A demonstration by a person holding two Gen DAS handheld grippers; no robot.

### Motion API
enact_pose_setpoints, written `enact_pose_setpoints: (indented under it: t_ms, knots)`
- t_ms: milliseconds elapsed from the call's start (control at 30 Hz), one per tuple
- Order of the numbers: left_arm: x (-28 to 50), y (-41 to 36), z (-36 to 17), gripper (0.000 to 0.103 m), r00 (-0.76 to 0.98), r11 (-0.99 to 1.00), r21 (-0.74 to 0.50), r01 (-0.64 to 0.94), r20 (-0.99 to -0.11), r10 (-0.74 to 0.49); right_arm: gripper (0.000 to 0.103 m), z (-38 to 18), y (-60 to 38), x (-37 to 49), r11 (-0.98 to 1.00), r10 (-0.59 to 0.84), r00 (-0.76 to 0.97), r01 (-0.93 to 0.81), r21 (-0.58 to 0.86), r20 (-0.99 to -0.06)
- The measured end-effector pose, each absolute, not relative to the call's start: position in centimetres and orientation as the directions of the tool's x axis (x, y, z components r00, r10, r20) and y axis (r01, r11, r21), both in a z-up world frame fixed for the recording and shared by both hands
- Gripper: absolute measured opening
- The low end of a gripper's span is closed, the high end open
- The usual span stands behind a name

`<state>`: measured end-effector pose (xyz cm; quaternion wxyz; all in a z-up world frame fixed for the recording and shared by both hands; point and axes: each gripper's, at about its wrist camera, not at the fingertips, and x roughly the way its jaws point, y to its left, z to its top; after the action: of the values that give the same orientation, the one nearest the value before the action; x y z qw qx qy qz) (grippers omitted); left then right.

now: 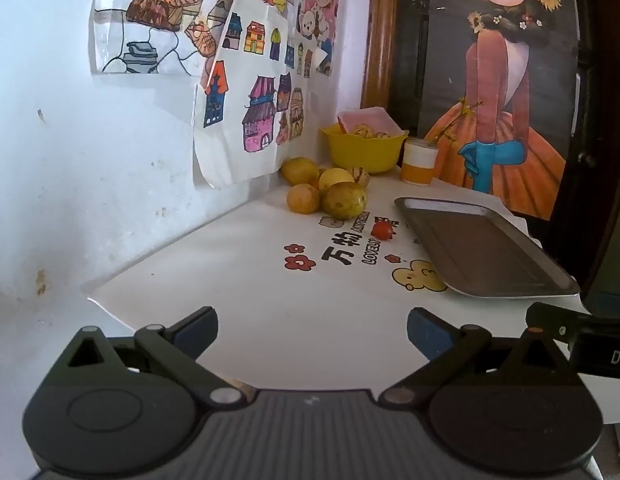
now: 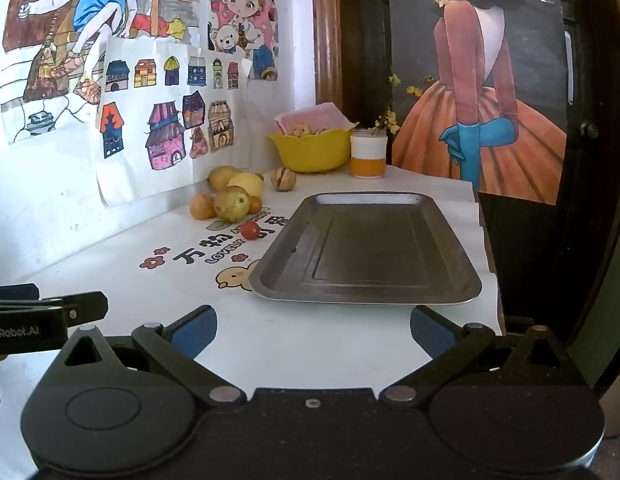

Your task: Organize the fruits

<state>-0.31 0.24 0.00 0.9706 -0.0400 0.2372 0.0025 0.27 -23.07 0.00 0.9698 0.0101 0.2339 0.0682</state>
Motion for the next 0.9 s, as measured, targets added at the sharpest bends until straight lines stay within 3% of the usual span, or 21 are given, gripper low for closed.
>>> enact_pose_setpoints:
  t_ms: [900]
  knots:
    - [-0.28,0.61,0.09,0.103,0.887,0.996,-0.081,-0.033,-0.461,-0.008,0.102,0.07,-23.06,0.15,0.99,0.139,0.881,-0.131,0.049,-0.452]
